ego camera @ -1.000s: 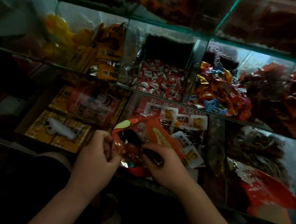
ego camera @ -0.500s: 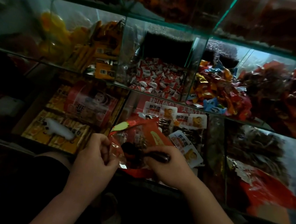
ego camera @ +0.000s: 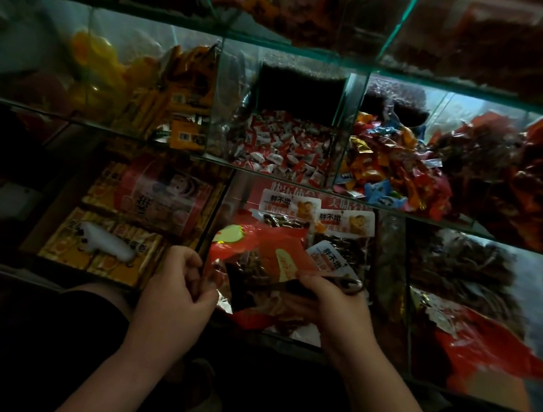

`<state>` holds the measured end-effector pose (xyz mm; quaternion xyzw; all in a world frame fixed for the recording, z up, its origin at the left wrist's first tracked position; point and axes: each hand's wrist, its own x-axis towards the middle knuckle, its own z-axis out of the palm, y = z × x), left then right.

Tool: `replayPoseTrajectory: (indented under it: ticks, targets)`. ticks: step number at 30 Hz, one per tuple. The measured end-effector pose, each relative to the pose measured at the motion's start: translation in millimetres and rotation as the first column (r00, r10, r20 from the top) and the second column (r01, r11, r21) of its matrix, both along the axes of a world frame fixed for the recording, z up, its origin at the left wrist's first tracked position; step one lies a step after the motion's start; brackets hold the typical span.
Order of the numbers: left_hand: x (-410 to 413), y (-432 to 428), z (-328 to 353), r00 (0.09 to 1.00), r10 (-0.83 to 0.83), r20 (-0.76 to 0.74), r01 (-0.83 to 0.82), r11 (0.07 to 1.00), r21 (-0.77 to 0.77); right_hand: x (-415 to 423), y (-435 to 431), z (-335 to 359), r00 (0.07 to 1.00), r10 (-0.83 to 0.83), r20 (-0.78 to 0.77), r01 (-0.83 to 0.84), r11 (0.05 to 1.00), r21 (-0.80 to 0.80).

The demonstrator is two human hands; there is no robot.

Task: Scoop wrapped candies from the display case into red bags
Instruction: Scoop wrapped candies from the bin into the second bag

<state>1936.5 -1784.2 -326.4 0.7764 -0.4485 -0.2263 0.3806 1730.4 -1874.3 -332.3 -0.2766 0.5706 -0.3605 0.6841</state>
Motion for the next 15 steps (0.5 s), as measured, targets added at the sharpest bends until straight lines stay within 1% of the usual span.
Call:
replayPoseTrajectory:
  ticks: [2,3,6,10,12,13,15]
  targets:
    - [0.7,-2.3,1.6,1.0,0.017,-0.008,-0.017,1.0,-0.009,-12.5,-1.4,5.9,0.989,-0.109,0.099,0.105,0.994,0.042]
    - [1.1,-4.0,2.5,1.0,0.023,-0.008,-0.024,1.0,-0.015,-19.6,-1.5,10.5,0.98,-0.139,0.145,0.132,0.989,0.06]
    - [1.6,-11.2,5.3,0.999,0.037,-0.007,-0.037,0.998,-0.041,-41.7,-0.2,23.5,0.952,-0.175,0.25,0.157,0.984,0.087]
    - [-3.3,-20.0,11.8,0.998,0.06,0.038,-0.058,0.997,-0.054,-65.4,1.9,40.3,0.933,-0.231,0.275,0.216,0.973,0.083]
    - [-9.3,-23.5,16.1,0.997,0.055,0.051,-0.05,0.995,-0.089,-72.1,3.3,49.8,0.929,-0.253,0.271,0.247,0.967,0.057]
    - [-13.4,-25.7,19.1,0.994,0.043,0.098,-0.029,0.99,-0.136,-75.1,4.5,54.5,0.928,-0.258,0.268,0.258,0.965,0.038]
    - [-24.4,-31.0,26.6,0.96,0.007,0.279,0.069,0.963,-0.262,-81.1,7.4,62.5,0.931,-0.258,0.259,0.271,0.963,-0.013]
